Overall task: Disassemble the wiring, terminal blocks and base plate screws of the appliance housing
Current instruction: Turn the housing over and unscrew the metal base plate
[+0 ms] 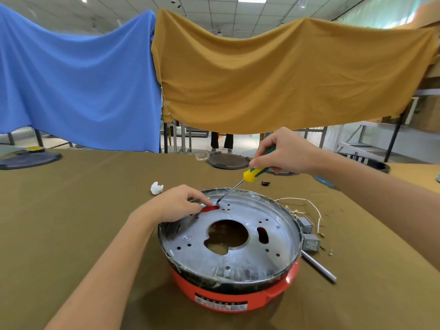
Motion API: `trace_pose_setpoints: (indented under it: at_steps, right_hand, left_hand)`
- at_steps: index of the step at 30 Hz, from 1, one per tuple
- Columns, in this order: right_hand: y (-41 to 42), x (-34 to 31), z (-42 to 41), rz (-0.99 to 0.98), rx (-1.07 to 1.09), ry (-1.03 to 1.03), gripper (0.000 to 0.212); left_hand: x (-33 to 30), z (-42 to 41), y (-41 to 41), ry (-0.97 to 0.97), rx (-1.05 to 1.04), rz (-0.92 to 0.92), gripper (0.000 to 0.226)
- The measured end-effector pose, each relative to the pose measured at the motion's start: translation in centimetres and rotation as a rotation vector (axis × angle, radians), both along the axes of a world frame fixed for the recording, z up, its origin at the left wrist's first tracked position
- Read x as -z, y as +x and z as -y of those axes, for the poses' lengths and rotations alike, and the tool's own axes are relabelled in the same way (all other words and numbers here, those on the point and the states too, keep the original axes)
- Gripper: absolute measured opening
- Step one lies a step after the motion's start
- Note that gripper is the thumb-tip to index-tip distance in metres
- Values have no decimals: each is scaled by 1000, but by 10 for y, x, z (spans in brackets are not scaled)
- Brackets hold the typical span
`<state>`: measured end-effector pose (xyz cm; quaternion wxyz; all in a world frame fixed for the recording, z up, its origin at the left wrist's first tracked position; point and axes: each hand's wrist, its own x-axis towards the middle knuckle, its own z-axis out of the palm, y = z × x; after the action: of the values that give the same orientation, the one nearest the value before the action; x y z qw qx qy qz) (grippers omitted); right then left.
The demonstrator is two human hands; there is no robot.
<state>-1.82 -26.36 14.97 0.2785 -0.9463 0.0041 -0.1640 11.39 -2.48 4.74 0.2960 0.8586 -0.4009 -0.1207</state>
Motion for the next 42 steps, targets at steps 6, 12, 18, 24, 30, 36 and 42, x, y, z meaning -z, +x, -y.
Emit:
trace_pose_setpoints:
  at_steps: [6, 12, 18, 24, 30, 36, 42]
  right_hand:
    - [6, -7, 2, -40, 6, -27, 17]
    - [18, -25, -5, -137, 17, -76, 20]
    - [50, -59, -26, -325, 28, -239, 25]
    - [87, -80, -58, -441, 24, -424, 33]
    - [104, -79, -82, -403, 42, -418, 19]
    - [115, -48, -79, -85, 25, -178, 25]
    - [98, -56, -69, -47, 275, -595, 53]
  left_hand:
    - [-1, 0, -3, 32, 31, 30, 32]
    - [-1, 0, -2, 20, 34, 22, 32]
    - [0, 0, -1, 27, 51, 35, 31]
    - [2, 0, 1, 37, 73, 72, 33]
    - [2, -1, 2, 23, 86, 87, 37]
    - [0, -1, -3, 33, 62, 92, 36]
    - [-1, -1, -4, 41, 54, 82, 36]
